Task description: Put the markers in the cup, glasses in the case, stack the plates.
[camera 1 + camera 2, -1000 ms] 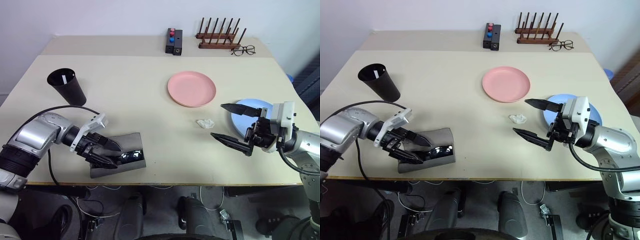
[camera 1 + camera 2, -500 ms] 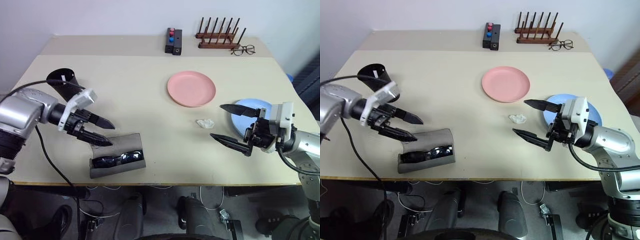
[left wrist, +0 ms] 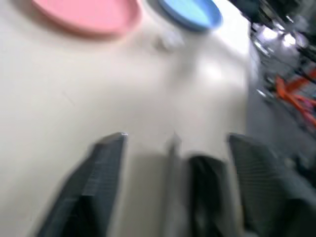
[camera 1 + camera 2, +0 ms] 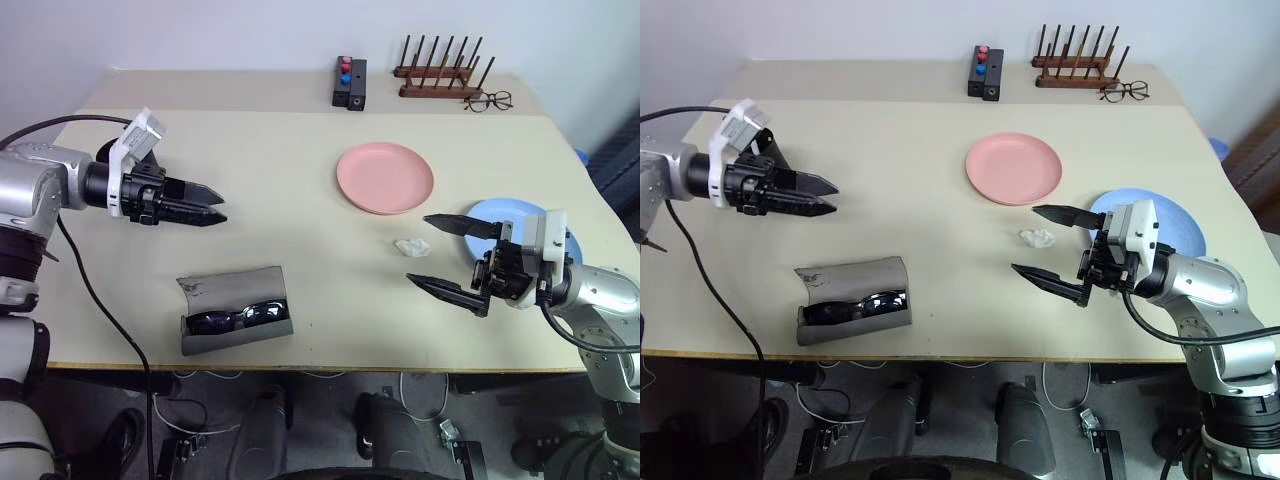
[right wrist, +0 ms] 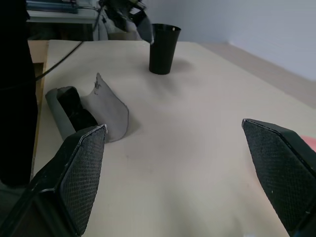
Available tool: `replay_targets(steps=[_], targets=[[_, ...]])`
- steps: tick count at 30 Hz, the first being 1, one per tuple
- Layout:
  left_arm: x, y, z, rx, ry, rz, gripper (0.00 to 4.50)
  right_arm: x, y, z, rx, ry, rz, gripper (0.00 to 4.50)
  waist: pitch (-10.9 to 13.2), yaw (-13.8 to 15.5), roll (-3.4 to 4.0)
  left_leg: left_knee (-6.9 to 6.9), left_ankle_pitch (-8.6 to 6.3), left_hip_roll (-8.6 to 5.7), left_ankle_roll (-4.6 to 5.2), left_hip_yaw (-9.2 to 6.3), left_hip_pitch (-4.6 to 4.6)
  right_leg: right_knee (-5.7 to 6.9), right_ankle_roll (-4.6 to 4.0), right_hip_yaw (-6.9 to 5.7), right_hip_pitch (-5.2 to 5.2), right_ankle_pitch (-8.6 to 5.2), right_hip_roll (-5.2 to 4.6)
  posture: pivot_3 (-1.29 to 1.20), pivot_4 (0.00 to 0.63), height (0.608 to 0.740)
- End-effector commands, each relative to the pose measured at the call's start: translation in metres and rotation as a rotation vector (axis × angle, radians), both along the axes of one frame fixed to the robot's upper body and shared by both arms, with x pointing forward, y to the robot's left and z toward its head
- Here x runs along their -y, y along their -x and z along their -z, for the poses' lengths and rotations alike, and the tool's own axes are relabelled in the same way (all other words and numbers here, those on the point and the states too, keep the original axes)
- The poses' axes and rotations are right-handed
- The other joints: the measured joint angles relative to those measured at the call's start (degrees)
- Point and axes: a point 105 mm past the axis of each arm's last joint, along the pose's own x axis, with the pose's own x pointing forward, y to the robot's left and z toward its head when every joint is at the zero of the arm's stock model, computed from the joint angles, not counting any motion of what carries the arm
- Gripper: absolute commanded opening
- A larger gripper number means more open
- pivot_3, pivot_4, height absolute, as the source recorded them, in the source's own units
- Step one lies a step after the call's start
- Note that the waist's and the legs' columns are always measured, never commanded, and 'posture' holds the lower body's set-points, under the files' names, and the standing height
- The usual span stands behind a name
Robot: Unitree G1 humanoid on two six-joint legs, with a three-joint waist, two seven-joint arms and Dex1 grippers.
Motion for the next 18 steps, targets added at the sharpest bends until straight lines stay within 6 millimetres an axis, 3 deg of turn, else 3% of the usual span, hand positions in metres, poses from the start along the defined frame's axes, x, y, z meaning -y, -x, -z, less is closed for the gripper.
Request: replay_targets(steps=[1, 3, 8, 13, 18], targets=[[-0.005, -0.001, 0.006, 0.02, -0.022, -0.021, 1.1, 0.001, 0.001, -0.008, 0.041, -0.011, 0.004, 4.5, 0.0, -0.2, 0.0, -0.05, 0.0, 0.0, 0.0, 0.03, 0.03, 0.02, 0.0, 0.02, -0.02, 0.0, 0.0, 0.0, 0.15, 0.74], [-0.009, -0.002, 0.02, 0.018, -0.059, -0.037, 0.04, 0.002, 0.001, -0.008, 0.041, -0.01, 0.007, 4.5, 0.0, -0.2, 0.0, -0.09, 0.01, 0.03, 0.01, 0.03, 0.04, 0.11, 0.01, 0.01, -0.07, 0.0, 0.04, 0.0, 0.15, 0.74], [-0.016, 0.01, 0.06, -0.03, -0.168, -0.021, 0.04, 0.004, 0.001, -0.009, 0.041, -0.008, 0.017, 4.5, 0.0, -0.1, 0.0, -0.04, 0.01, 0.04, 0.01, 0.03, 0.06, 0.17, 0.0, 0.03, -0.07, 0.0, 0.04, 0.0, 0.15, 0.74], [-0.016, 0.015, 0.081, -0.015, -0.241, 0.009, 0.04, 0.005, 0.001, -0.009, 0.043, -0.009, 0.023, 4.5, 0.0, 0.3, -0.02, -0.02, 0.0, 0.04, -0.01, 0.03, 0.03, 0.07, -0.01, 0.02, -0.03, 0.0, 0.02, 0.0, 0.15, 0.74], [-0.017, 0.022, 0.088, -0.053, -0.234, 0.033, 0.04, 0.005, 0.001, -0.01, 0.048, -0.007, 0.027, 4.5, 0.0, 0.1, -0.02, -0.04, 0.0, 0.04, -0.01, 0.04, 0.04, 0.04, -0.01, 0.02, -0.04, 0.01, 0.01, 0.0, 0.15, 0.74]])
